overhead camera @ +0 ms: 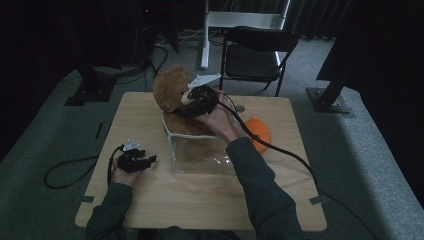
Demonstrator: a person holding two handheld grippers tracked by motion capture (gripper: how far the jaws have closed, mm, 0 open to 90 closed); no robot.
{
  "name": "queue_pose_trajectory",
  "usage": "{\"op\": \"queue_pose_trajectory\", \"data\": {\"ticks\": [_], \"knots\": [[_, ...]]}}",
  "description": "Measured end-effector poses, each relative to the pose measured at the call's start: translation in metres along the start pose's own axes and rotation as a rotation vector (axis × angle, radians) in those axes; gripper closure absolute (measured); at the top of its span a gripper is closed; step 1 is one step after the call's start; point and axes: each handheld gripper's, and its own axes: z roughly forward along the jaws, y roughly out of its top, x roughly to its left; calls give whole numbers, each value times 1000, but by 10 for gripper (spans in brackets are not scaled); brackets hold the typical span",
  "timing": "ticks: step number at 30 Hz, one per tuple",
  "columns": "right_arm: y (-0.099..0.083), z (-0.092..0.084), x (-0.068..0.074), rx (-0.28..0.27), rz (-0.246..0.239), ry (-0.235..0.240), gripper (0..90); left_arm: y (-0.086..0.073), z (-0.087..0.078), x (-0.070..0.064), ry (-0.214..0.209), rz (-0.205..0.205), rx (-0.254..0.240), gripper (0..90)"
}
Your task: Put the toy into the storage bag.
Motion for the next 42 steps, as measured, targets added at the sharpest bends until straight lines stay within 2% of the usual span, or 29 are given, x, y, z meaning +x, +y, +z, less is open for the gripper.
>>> {"op": "queue_pose_trajectory", "data": {"ticks": [13,18,19,20,28,30,34,36,39,42], "knots": [[1,-5,0,-50,-4,8,114,0,0,0,0,0,0,393],[2,-7,0,-77,-3,38,129,0,0,0,0,-1,0,393],[2,-7,0,-67,-2,37,136,0,0,0,0,-1,0,393],[0,-4,-1,-32,-4,37,146,0,0,0,0,-1,0,393],[-1,-4,-1,2,-9,51,226,0,0,0,1,-1,0,393],[-4,-2,1,42,-25,55,252,0,0,0,0,-2,0,393],[-5,-2,1,76,-27,62,272,0,0,0,0,-1,0,392],[-7,-1,-1,116,-23,66,285,0,0,0,0,-1,0,392],[-9,-1,-2,140,-26,71,284,0,0,0,1,-2,0,392],[-11,-4,-7,114,7,76,254,0,0,0,1,-1,0,392]]}}
